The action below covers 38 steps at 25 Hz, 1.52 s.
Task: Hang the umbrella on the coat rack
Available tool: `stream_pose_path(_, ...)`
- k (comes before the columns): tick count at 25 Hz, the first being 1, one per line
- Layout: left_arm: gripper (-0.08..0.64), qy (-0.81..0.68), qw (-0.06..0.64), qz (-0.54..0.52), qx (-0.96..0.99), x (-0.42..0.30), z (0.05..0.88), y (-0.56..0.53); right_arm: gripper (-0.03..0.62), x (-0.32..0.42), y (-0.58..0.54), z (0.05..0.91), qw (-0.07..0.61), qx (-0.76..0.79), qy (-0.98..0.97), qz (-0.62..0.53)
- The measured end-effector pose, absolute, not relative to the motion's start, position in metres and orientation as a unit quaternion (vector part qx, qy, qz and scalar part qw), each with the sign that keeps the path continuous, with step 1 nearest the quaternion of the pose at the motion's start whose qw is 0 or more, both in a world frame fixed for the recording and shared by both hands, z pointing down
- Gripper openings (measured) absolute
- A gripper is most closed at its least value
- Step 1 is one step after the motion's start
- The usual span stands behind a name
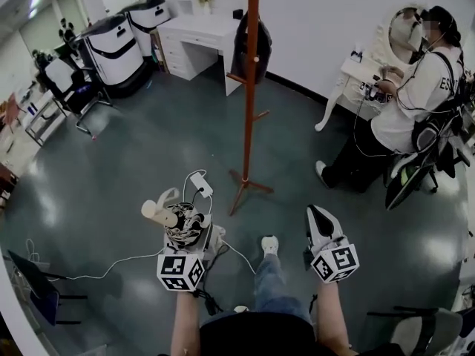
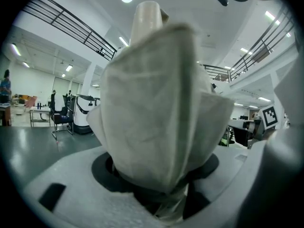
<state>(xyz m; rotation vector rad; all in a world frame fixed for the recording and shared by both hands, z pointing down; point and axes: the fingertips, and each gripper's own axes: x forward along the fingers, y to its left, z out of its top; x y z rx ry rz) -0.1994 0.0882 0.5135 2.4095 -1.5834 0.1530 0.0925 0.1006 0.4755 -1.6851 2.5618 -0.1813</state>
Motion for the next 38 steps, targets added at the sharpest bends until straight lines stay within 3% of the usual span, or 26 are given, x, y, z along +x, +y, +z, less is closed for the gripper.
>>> stream_pose_path(17, 0.295, -0.572, 0.121, 0.057, 0.810, -0.117, 0.502, -0.162, 0.008, 0.111, -0.215, 0.443, 0.037, -0.407, 0.911, -0.053)
stream_pose_path(38, 0.295, -0.520, 0.130, 0.096, 0.839, -0.068, 0.510, -0.255, 0.008, 0.109, -0.324, 0.444, 0.036, -0.381, 0.922, -0.067)
